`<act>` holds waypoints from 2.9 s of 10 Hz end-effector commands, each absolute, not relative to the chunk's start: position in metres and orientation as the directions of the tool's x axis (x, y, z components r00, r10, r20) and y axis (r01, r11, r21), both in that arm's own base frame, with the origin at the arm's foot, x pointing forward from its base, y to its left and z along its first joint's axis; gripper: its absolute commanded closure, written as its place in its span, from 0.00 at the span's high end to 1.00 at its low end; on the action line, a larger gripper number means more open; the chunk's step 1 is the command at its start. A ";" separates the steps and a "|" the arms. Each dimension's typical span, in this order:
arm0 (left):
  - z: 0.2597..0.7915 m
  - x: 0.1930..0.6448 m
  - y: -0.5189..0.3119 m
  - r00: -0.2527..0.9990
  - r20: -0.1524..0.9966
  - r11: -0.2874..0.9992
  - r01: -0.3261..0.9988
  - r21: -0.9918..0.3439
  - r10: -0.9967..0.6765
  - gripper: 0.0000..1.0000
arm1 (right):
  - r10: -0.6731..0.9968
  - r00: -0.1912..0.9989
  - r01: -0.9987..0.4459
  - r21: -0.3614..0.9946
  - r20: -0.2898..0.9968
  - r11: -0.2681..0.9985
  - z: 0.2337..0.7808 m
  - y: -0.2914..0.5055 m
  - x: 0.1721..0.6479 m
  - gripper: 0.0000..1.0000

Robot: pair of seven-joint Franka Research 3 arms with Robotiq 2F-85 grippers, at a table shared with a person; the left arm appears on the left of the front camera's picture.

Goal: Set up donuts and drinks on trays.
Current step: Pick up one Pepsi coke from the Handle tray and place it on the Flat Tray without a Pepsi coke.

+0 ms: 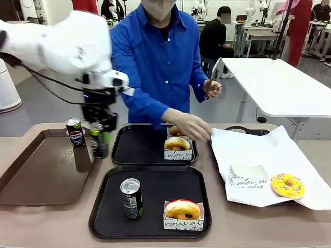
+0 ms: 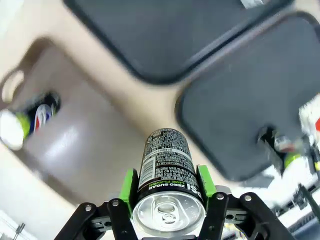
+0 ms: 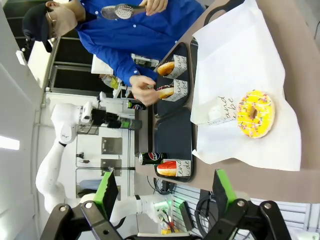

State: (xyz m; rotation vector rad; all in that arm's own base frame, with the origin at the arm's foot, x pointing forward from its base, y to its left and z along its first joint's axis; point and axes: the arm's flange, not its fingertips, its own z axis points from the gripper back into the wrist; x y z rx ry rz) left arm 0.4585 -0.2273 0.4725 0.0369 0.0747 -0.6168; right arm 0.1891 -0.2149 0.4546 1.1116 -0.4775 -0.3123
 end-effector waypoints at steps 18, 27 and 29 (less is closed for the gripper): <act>0.472 0.399 -0.110 0.786 -0.131 0.797 0.598 -0.086 -0.604 0.58 | -0.472 0.852 -0.023 0.916 0.228 0.401 0.455 -0.217 0.191 1.00; 0.472 0.399 -0.110 0.786 -0.131 0.797 0.598 -0.086 -0.604 0.58 | -0.472 0.852 -0.023 0.916 0.228 0.401 0.455 -0.217 0.191 1.00; 0.472 0.399 -0.110 0.786 -0.131 0.797 0.598 -0.086 -0.604 0.58 | -0.472 0.852 -0.023 0.916 0.228 0.401 0.455 -0.217 0.191 1.00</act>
